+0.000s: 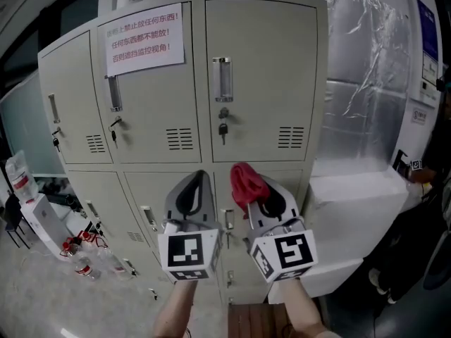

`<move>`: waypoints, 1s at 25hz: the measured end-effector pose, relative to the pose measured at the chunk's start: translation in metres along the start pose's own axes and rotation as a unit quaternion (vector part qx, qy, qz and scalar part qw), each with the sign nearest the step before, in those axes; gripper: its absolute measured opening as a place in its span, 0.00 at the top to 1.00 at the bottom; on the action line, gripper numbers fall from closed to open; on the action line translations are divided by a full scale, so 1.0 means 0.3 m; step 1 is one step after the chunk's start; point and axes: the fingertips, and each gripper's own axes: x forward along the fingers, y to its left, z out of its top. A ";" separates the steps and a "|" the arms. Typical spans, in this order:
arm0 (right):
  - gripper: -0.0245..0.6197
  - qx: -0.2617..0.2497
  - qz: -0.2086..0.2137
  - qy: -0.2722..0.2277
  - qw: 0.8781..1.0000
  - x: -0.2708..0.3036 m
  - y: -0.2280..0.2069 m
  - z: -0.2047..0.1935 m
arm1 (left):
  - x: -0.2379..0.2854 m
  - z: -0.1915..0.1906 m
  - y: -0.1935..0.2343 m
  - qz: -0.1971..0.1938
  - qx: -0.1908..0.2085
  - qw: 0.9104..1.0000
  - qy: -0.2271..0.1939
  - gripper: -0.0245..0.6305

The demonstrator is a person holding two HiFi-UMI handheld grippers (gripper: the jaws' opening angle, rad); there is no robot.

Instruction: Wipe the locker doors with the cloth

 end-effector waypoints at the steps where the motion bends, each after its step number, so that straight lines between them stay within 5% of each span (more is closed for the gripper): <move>1: 0.92 -0.004 0.000 -0.011 1.000 0.015 -0.014 0.042 | 0.016 0.039 0.003 -0.002 0.005 1.000 -0.010 0.94; 7: 0.92 -0.042 -0.007 -0.047 0.998 0.088 -0.073 0.218 | 0.095 0.215 0.020 -0.014 0.009 0.999 -0.047 0.94; 17: 0.92 -0.047 0.014 -0.065 0.997 0.173 -0.069 0.328 | 0.152 0.325 0.054 -0.014 0.025 0.997 -0.067 0.94; 21: 0.92 -0.025 0.033 -0.101 0.994 0.301 -0.127 0.519 | 0.204 0.367 0.072 -0.017 0.050 0.996 -0.073 0.94; 25: 0.92 -0.010 0.071 -0.100 0.992 0.495 -0.153 0.695 | 0.302 0.419 0.107 -0.021 0.028 0.997 -0.075 0.94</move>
